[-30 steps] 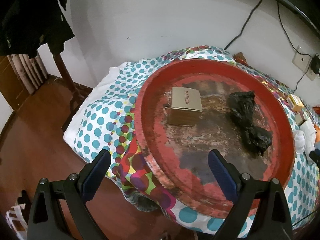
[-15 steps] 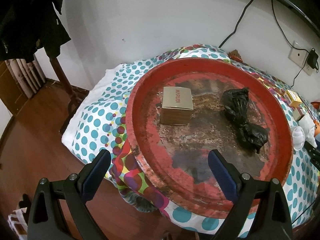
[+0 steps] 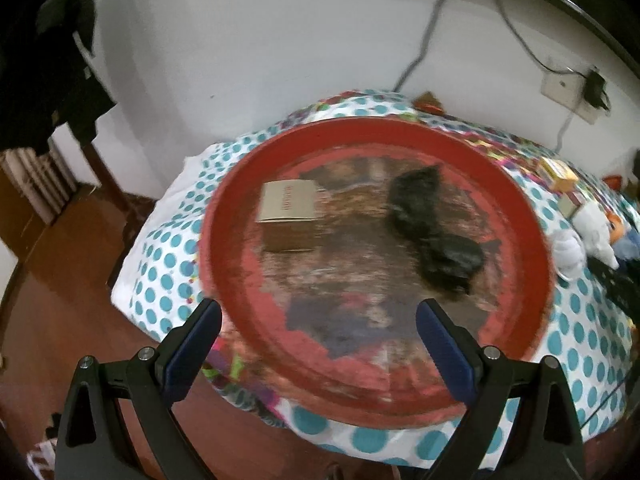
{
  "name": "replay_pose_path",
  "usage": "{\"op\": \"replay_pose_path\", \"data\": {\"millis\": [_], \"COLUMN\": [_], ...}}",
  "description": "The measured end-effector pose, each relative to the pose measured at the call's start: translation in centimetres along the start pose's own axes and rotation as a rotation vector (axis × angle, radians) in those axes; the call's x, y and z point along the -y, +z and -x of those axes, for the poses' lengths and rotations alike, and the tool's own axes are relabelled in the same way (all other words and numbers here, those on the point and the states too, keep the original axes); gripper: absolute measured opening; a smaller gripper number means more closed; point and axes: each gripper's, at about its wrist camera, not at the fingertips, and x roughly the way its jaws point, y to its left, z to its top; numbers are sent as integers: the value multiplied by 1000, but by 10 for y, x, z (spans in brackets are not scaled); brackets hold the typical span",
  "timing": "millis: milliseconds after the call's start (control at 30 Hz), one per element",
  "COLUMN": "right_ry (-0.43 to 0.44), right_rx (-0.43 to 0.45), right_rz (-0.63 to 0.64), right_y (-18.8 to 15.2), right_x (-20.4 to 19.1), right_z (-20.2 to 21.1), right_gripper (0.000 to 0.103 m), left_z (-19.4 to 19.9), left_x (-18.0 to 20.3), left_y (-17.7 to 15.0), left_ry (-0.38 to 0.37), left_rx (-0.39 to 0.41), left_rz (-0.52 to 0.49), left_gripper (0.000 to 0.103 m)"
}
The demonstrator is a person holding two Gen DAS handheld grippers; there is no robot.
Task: Organize objects
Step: 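Grasp the rolled white sock with the right gripper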
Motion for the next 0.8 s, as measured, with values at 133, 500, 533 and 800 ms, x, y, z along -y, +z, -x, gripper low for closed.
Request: {"op": "replay_pose_path", "data": {"millis": [133, 500, 533, 800], "right_ry": [16, 70, 76, 126], "right_rx": [4, 25, 27, 29], "right_rz": [-22, -11, -12, -40], "right_y": [0, -11, -13, -30], "right_x": [5, 9, 10, 21], "right_z": [1, 14, 16, 29], "right_gripper": [25, 24, 24, 24], "left_z": [9, 26, 27, 24], "left_x": [28, 122, 129, 200], "left_y": [0, 3, 4, 16], "left_ry": [-43, -159, -176, -290], "left_rx": [14, 54, 60, 48], "left_rz": [-56, -280, -292, -423], "left_gripper": [97, 100, 101, 103]}}
